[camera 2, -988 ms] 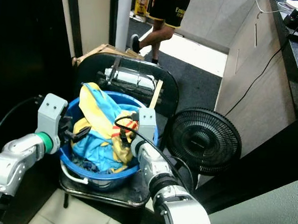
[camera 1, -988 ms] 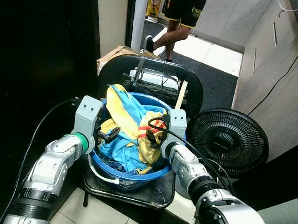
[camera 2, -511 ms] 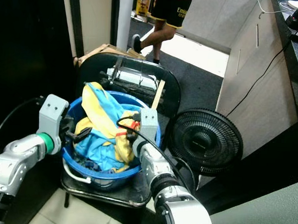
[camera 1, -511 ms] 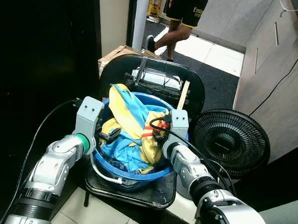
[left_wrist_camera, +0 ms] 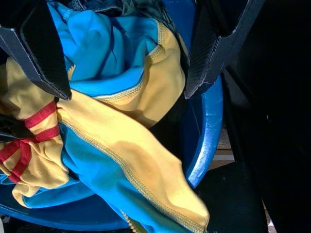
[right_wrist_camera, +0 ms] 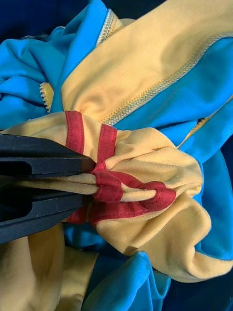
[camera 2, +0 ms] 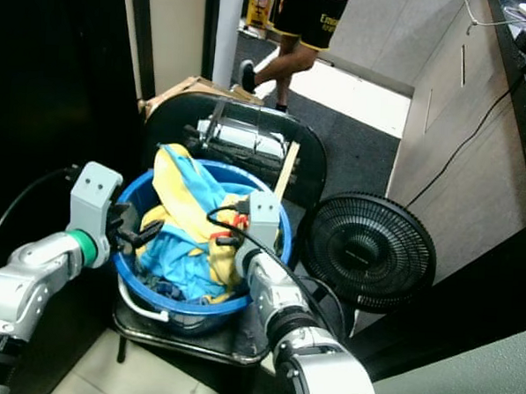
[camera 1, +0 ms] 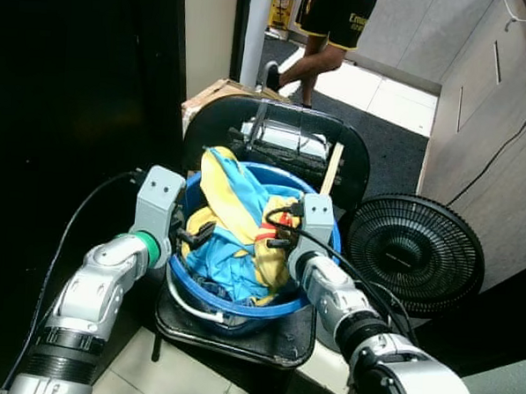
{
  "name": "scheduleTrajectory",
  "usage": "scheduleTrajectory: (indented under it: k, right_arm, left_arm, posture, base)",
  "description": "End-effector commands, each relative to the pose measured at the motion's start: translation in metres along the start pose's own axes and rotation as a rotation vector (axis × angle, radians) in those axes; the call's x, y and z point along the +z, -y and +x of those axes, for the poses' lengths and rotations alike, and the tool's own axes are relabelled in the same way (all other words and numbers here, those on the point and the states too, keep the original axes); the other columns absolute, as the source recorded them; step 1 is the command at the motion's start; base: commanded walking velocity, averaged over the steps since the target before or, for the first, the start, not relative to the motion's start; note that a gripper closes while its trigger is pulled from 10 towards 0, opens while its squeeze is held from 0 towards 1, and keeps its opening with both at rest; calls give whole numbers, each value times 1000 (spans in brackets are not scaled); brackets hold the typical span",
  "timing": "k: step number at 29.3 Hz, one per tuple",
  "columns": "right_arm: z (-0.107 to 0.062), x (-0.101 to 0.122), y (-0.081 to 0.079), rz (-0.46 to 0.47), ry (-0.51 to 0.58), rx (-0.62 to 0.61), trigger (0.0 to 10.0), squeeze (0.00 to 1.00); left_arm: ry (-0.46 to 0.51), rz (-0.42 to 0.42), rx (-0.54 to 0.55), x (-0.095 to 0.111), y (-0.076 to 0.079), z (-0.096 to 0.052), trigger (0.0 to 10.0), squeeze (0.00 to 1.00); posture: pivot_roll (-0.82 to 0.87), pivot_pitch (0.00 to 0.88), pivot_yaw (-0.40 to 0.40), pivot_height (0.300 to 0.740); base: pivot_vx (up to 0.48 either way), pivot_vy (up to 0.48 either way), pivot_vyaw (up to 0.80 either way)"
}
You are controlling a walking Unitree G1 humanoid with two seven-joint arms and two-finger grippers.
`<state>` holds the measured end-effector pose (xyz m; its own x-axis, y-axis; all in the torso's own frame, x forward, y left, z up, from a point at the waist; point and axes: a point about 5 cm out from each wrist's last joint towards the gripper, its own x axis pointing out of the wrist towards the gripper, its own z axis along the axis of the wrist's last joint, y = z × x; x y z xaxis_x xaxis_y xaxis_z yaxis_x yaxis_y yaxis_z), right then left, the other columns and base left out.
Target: Clothes washing
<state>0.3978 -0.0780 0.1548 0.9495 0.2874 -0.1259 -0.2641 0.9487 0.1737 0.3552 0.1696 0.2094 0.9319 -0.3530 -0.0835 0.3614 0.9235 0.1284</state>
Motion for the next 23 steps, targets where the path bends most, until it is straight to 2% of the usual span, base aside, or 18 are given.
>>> scheduleTrajectory:
  k: [1,2,4,5,6,7,10,11,12,13,14,16,17,18,19,20,21,23]
  right_arm:
    - [-1,4,12,46,19,-33,0,0]
    - [-1,4,12,46,19,-33,0,0]
    - [2,34,12,95,132,-17,0,0]
    - [2,34,12,95,132,-17,0,0]
    - [2,45,13,113,175,-14,0,0]
    - [2,45,13,113,175,-14,0,0]
    - [2,75,14,120,285,-7,0,0]
    - [2,75,14,120,285,-7,0,0]
    - [0,91,13,116,347,1,0,0]
    - [0,91,13,116,347,1,0,0]
    - [-1,101,13,113,388,6,0,0]
    - [-9,139,9,83,565,26,0,0]
    - [-9,139,9,83,565,26,0,0]
    - [-18,159,12,72,671,9,0,0]
    - [-18,159,12,72,671,9,0,0]
    - [-24,172,14,67,741,-3,0,0]
    - [-24,172,14,67,741,-3,0,0]
    - [-38,181,19,48,820,-11,0,0]
  left_arm:
    - [-4,-10,-5,-3,1,2,10000,0]
    - [-4,-10,-5,-3,1,2,10000,0]
    - [21,-25,7,1,-1,3,10000,0]
    - [21,-25,7,1,-1,3,10000,0]
    - [32,-34,14,2,-1,3,10000,0]
    - [32,-34,14,2,-1,3,10000,0]
    - [68,-50,38,8,-3,2,10000,0]
    - [68,-50,38,8,-3,2,10000,0]
    - [93,-55,54,12,-4,1,10000,0]
    - [93,-55,54,12,-4,1,10000,0]
    - [109,-58,64,15,-6,1,10000,0]
    - [163,-73,112,26,-10,-2,10000,0]
    - [163,-73,112,26,-10,-2,10000,0]
    - [197,-76,144,34,-11,-5,10000,0]
    - [197,-76,144,34,-11,-5,10000,0]
    - [221,-79,165,40,-12,-6,10000,0]
    - [221,-79,165,40,-12,-6,10000,0]
    - [306,-106,229,55,-9,-16,10000,0]
  posture:
    - [49,233,-55,740]
    - [49,233,-55,740]
    - [42,206,-56,740]
    - [42,206,-56,740]
    - [39,194,-57,740]
    - [39,194,-57,740]
    - [36,158,-57,740]
    - [36,158,-57,740]
    - [37,139,-56,740]
    - [37,139,-56,740]
    - [38,134,-55,740]
    - [47,92,-56,740]
    - [47,92,-56,740]
    - [53,79,-57,740]
    - [53,79,-57,740]
    - [53,79,-57,740]
    - [53,79,-57,740]
    - [56,27,-53,740]
  base:
    - [0,0,0]
    - [0,0,0]
    - [0,0,0]
    - [0,0,0]
    - [0,0,0]
    - [0,0,0]
    - [0,0,0]
    - [0,0,0]
    - [0,0,0]
    - [0,0,0]
    - [0,0,0]
    - [0,0,0]
    - [0,0,0]
    - [0,0,0]
    - [0,0,0]
    - [0,0,0]
    - [0,0,0]
    - [0,0,0]
